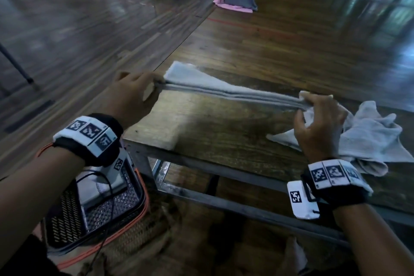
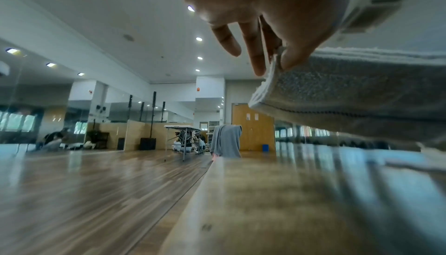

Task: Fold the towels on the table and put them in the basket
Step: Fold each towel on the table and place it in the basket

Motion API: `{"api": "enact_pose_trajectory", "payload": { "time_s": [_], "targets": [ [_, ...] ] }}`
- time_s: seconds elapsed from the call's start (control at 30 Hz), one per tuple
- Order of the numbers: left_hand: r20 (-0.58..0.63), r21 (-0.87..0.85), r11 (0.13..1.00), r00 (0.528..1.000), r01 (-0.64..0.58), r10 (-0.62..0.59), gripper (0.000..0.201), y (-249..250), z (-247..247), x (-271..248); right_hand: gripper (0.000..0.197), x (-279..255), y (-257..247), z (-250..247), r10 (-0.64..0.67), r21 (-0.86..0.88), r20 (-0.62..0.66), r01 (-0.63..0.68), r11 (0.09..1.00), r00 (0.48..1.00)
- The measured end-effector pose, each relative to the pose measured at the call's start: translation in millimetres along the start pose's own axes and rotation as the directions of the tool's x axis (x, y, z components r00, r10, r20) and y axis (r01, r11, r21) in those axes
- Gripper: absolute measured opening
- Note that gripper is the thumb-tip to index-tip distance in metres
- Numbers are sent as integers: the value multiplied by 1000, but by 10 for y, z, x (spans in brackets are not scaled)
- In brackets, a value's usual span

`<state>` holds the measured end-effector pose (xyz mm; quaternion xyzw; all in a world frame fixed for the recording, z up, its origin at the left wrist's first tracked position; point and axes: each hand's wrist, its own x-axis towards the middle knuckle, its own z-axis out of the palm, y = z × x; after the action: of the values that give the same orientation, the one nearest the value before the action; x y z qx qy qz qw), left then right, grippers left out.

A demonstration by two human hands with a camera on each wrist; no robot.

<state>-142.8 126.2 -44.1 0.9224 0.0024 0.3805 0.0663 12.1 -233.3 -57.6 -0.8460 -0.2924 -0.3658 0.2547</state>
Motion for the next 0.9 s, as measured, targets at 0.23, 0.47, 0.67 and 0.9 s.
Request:
{"api": "enact_pose_trajectory", "payload": {
  "time_s": [0.23, 0.47, 0.67, 0.9],
  "targets": [
    [682, 68, 997, 730, -23, -29, 26, -150, 157, -635, 25, -461, 203, 43, 2, -121, 787, 152, 981, 617],
    [624, 39, 998, 779, 47, -61, 28, -91, 190, -672, 19, -527, 179, 113, -79, -64, 697, 171, 983, 713],
    [620, -1, 997, 782, 79, -62, 20, -25, 301, -598, 12, -498, 132, 204, -81, -41, 682, 149, 988, 727],
    [509, 46, 999, 859, 25, -45, 14, -57, 287, -586, 12, -490, 113, 141, -115, -32, 608, 169, 985, 785]
  ]
}}
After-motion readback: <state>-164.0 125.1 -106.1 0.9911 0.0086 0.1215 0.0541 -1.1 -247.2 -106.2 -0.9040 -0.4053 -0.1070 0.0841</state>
